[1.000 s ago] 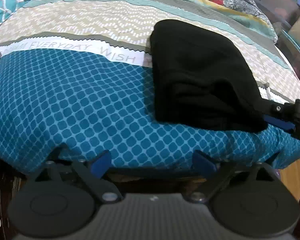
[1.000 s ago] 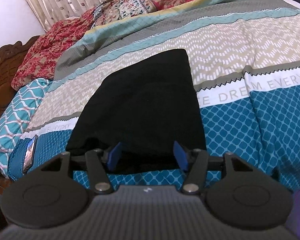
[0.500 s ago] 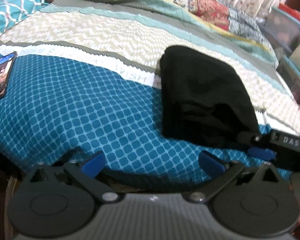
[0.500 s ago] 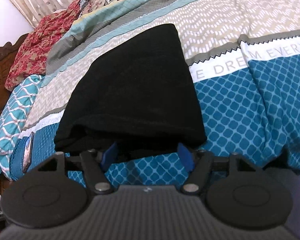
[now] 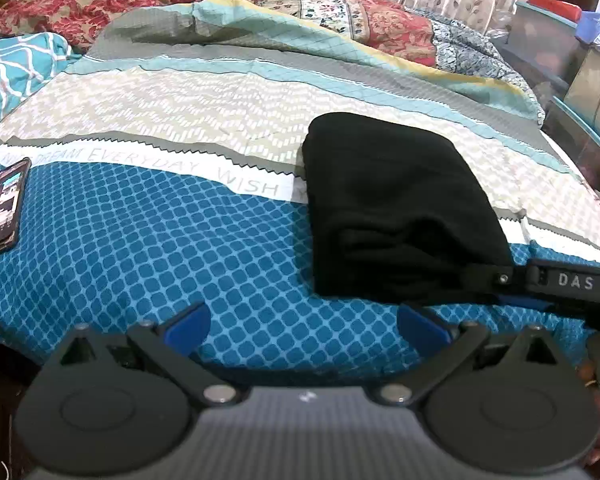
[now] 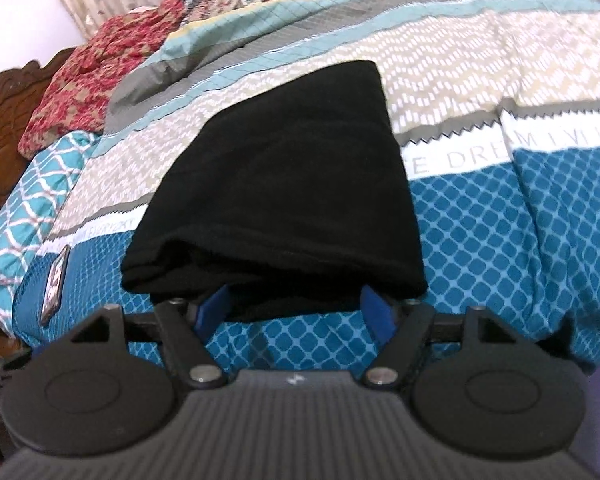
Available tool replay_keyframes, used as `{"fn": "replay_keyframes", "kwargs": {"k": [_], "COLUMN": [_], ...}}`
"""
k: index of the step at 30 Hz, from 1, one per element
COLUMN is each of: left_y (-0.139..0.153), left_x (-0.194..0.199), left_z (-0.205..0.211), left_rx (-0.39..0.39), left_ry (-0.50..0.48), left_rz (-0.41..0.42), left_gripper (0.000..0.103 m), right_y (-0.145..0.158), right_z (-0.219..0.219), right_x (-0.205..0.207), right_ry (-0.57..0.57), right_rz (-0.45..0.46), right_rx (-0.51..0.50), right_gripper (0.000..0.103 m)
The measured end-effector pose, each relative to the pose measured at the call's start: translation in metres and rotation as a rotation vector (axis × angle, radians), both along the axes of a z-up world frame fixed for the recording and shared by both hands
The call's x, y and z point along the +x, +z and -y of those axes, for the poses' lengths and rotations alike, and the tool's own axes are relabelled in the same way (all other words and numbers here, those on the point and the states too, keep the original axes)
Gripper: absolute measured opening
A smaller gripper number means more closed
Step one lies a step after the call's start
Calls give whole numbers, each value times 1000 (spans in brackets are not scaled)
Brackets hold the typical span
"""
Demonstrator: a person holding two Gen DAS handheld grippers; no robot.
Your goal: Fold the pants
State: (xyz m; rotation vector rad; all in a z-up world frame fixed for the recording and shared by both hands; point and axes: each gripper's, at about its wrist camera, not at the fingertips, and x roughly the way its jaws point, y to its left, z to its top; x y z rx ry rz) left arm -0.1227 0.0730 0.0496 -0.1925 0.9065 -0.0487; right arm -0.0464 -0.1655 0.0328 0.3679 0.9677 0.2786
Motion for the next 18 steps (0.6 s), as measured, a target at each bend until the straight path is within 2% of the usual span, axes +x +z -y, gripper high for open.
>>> {"fn": "replay_keyframes", "kwargs": {"k": [7, 18], "left_y": [-6, -12], "left_x": [5, 8], "left_z": [-2, -7], "left_rx": [45, 55], "left_ry": [12, 12], "left_rz": [-47, -72], "left_gripper": [103, 103], "right_y": [-3, -5], "right_z": [-7, -9], "right_x": [4, 3], "right_ry": [33, 27], "right_rz": [-5, -21], "right_rx": [-10, -1], "right_gripper": [75, 75]}}
